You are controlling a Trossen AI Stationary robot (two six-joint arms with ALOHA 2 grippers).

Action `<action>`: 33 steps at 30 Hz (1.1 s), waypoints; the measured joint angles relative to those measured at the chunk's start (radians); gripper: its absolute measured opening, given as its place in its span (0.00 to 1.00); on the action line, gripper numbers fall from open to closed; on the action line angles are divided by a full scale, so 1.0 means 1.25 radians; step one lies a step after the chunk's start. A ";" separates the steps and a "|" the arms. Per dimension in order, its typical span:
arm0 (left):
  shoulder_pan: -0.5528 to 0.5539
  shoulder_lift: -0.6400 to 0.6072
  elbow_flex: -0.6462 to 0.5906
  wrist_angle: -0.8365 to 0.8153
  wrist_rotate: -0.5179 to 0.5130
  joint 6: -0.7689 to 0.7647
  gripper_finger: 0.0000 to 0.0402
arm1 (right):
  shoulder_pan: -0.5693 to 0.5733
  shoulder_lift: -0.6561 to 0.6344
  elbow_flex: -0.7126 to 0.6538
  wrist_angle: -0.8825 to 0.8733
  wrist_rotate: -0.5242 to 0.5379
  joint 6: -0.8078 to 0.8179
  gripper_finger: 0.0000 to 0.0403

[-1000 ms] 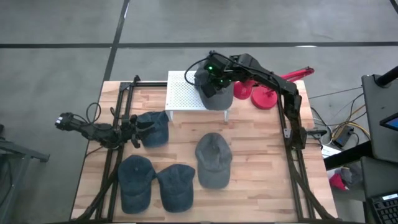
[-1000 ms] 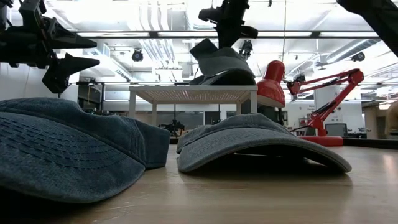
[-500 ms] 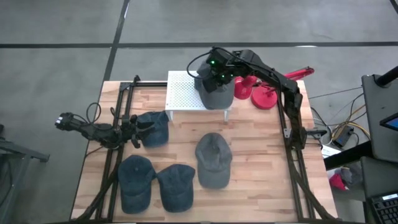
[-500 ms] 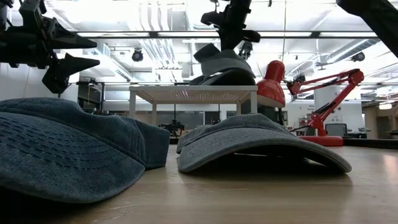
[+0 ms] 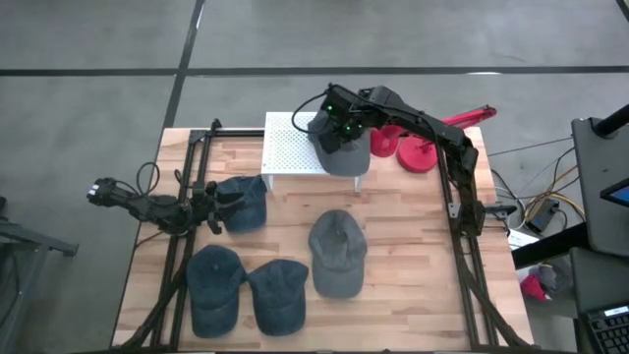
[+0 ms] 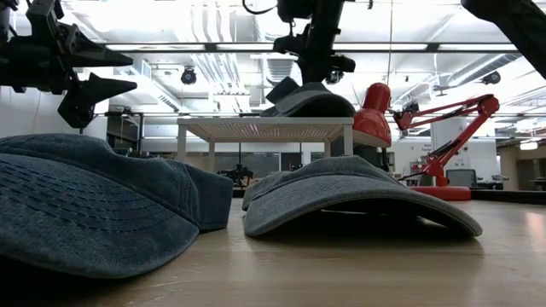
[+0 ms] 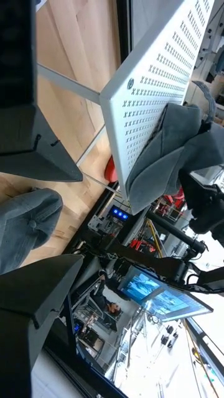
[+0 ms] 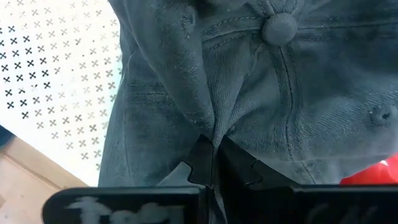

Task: Pick & Place hat
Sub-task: Stack the right gray cap on top of the other gray cap on the shelf, then stack the gray cap on top of the other gray cap on the shelf

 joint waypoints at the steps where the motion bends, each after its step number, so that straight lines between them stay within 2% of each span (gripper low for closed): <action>1: 0.000 0.000 0.000 0.000 0.000 0.000 0.51 | 0.000 0.000 -0.003 0.005 -0.001 -0.006 0.03; 8: 0.000 0.000 0.000 0.000 0.000 0.000 0.51 | 0.000 0.000 -0.003 0.010 -0.002 -0.009 0.07; 23: 0.000 0.000 0.000 0.000 0.000 0.000 0.51 | -0.002 0.000 -0.004 0.006 -0.021 -0.009 0.33; 33: 0.000 0.000 0.000 0.000 0.000 0.000 0.51 | 0.002 -0.025 0.032 0.003 -0.021 -0.009 0.41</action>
